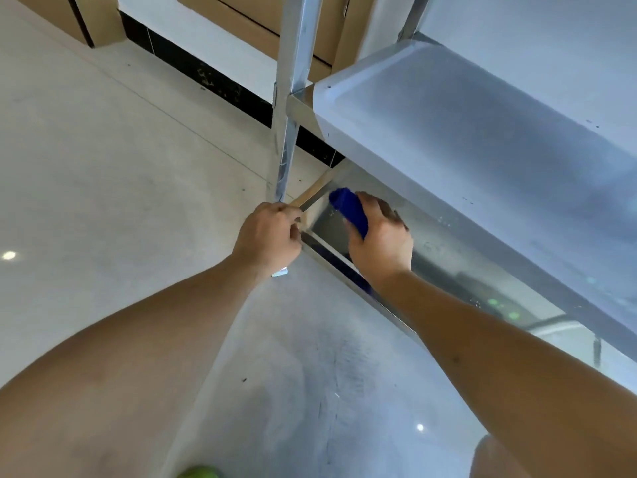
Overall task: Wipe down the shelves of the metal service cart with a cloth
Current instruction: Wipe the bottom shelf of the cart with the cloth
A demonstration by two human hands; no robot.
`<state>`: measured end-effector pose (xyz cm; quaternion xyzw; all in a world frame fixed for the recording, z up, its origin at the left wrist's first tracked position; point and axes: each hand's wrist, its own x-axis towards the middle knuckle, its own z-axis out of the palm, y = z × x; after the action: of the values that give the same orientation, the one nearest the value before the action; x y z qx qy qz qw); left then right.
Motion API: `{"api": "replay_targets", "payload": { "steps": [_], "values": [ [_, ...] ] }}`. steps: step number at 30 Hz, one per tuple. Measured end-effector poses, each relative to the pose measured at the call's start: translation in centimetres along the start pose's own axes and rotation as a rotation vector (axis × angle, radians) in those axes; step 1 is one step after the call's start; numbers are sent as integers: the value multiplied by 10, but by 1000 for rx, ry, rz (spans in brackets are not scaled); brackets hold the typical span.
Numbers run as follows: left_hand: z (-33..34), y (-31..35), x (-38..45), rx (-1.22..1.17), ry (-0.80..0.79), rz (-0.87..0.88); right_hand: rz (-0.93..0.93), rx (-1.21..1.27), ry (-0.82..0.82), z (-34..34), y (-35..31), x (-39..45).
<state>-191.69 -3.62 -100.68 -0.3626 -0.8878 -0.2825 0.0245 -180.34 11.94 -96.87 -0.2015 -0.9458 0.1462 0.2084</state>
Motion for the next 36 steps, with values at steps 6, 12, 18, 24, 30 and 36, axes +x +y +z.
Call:
{"api": "replay_targets", "payload": {
  "steps": [6, 12, 18, 24, 30, 36],
  "values": [
    [22, -6, 11, -3, 56, 107, 131, -281, -514, 79, 14, -15],
    [52, -5, 52, 13, -74, 137, 260, -253, -458, 111, 28, 23],
    [95, -3, 69, 47, -34, 46, 310, -338, -382, 127, 56, 62],
    [109, -8, 69, 133, 62, 62, 423, -355, -341, 136, 70, 115],
    [112, -12, 67, 190, 73, 81, 447, -349, -277, 141, 79, 140],
    [114, -12, 69, 198, 81, 72, 454, -358, -249, 143, 88, 163]
  ]
}}
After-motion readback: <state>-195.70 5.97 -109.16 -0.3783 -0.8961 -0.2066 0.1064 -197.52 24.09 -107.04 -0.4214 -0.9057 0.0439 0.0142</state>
